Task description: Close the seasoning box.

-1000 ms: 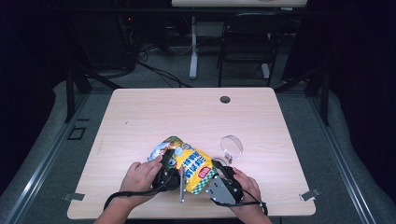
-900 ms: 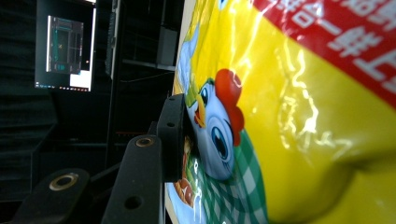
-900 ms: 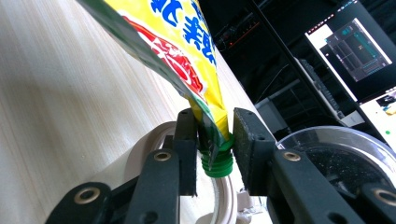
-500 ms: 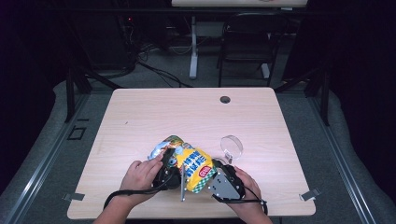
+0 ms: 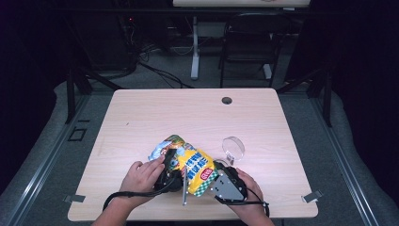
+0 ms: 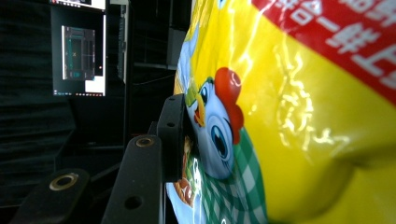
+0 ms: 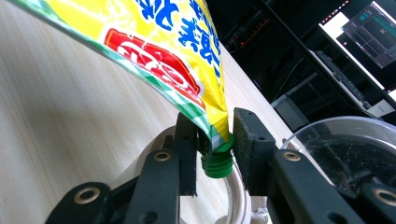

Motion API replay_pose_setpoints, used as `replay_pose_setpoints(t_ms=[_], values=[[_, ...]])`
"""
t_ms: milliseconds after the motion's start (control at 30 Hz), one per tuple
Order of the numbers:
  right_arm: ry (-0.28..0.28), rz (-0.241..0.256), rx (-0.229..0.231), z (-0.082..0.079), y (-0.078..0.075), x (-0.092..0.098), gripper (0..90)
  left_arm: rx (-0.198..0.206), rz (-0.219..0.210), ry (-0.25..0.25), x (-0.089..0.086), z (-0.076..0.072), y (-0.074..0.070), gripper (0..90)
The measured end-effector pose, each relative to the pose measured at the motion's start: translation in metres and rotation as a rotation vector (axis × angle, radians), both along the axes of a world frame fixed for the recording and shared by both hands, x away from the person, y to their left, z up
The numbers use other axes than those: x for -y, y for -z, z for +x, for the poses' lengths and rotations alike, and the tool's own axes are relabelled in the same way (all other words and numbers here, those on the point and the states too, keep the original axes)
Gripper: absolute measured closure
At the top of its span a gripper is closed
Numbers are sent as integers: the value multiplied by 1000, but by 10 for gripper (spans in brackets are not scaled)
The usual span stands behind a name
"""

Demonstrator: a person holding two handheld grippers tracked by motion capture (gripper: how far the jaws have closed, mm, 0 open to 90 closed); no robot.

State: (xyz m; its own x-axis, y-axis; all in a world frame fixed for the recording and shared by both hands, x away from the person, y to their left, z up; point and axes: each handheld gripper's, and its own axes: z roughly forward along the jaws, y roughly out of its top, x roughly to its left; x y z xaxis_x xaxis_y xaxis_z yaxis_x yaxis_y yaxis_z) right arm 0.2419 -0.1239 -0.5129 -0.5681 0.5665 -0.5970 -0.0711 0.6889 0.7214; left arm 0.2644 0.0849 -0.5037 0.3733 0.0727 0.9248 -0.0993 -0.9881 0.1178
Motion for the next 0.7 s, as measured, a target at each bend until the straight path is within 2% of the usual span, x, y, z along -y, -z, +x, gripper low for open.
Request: replay_pose_setpoints(t_ms=[167, 700], values=[[-3, 2, 0, 0, 1, 0, 716, 16, 15, 3, 0, -1, 0, 640], [-5, 8, -10, 0, 1, 0, 716, 25, 52, 12, 2, -1, -3, 641]])
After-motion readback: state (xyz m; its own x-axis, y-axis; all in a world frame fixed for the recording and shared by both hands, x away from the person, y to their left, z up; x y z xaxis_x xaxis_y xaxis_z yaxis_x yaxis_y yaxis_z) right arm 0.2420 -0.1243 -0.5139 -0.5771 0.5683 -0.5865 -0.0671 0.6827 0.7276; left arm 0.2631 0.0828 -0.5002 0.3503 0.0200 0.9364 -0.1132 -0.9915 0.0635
